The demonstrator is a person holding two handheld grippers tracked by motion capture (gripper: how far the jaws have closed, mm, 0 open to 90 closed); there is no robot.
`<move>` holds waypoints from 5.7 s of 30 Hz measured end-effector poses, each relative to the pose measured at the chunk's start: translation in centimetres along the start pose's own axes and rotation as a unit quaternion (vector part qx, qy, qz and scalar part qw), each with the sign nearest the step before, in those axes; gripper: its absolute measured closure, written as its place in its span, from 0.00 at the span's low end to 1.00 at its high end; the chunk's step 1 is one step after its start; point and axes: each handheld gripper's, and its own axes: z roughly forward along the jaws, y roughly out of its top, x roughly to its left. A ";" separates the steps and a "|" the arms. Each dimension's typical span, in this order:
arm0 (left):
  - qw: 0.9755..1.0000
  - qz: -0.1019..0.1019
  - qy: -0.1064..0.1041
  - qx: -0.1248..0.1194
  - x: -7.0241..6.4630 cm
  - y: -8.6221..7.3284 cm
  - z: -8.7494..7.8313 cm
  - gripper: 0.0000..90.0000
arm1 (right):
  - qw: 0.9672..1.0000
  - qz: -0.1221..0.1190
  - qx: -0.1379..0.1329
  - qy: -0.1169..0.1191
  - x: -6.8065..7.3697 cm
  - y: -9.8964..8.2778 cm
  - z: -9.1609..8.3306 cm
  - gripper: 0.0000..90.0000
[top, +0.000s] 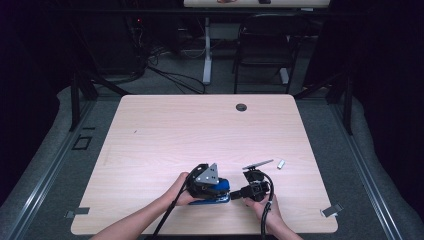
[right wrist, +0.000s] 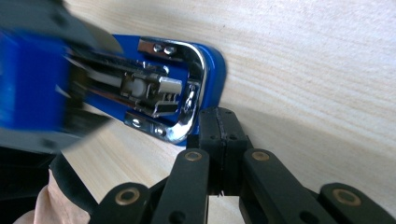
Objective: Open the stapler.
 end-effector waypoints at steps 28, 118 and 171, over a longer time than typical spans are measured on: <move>1.000 -0.001 -0.012 -0.028 0.7 -1.1 0.2 0.73 | 0.996 -0.021 -0.069 0.058 0.4 1.5 -1.3 0.89; 0.992 -0.114 0.039 -0.029 -0.4 -5.0 -10.1 0.72 | 0.988 -0.131 -0.037 -0.073 3.4 1.5 -1.0 0.93; 0.982 -0.111 0.019 0.155 1.1 -10.8 -8.4 0.71 | 0.988 -0.134 -0.024 -0.071 3.2 1.9 -1.2 0.89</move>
